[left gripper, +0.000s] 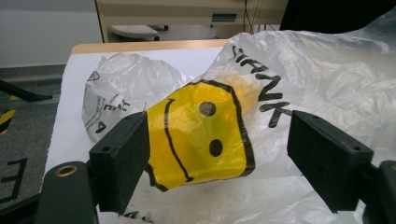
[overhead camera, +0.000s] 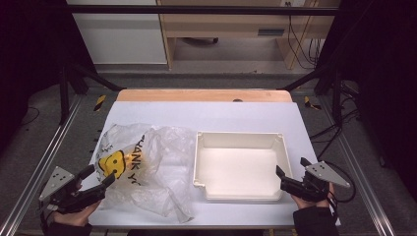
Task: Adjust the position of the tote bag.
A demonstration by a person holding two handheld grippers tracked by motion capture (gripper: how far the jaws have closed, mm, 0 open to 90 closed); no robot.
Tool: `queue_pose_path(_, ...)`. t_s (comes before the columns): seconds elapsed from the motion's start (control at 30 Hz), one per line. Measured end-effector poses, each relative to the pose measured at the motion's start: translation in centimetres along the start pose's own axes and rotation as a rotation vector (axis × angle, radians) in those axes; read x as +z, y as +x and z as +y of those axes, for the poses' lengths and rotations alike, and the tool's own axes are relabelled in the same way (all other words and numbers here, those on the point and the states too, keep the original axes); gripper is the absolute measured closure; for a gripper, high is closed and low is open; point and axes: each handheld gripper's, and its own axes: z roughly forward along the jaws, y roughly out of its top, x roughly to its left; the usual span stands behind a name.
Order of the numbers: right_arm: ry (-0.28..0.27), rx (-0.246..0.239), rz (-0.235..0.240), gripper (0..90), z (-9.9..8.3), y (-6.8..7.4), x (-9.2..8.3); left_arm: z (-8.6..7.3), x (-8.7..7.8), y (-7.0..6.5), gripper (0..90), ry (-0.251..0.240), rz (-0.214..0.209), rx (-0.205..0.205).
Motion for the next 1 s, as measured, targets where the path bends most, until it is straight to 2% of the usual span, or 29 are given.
queue_pose_path(0.27, 0.005, -0.009, -0.002, 12.8, 0.1, 0.2, 0.0, 1.0, 0.8, -1.3, 20.1, 0.006, -0.026, 0.04)
queue_pose_path(0.53, 0.011, -0.015, -0.004, 12.8, 0.2, 0.3, 0.1, 2.7, 1.4, -3.0, 19.4, -0.003, -0.062, 0.073)
queue_pose_path(0.77, 0.005, -0.016, -0.007, 12.8, 0.3, 0.3, 0.1, 3.6, 1.8, -4.1, 19.2, -0.007, -0.079, 0.077)
queue_pose_path(1.0, 0.012, -0.018, 0.002, 13.5, 0.3, 0.5, 0.2, 4.3, 2.8, -5.5, 19.2, 0.001, -0.097, 0.101)
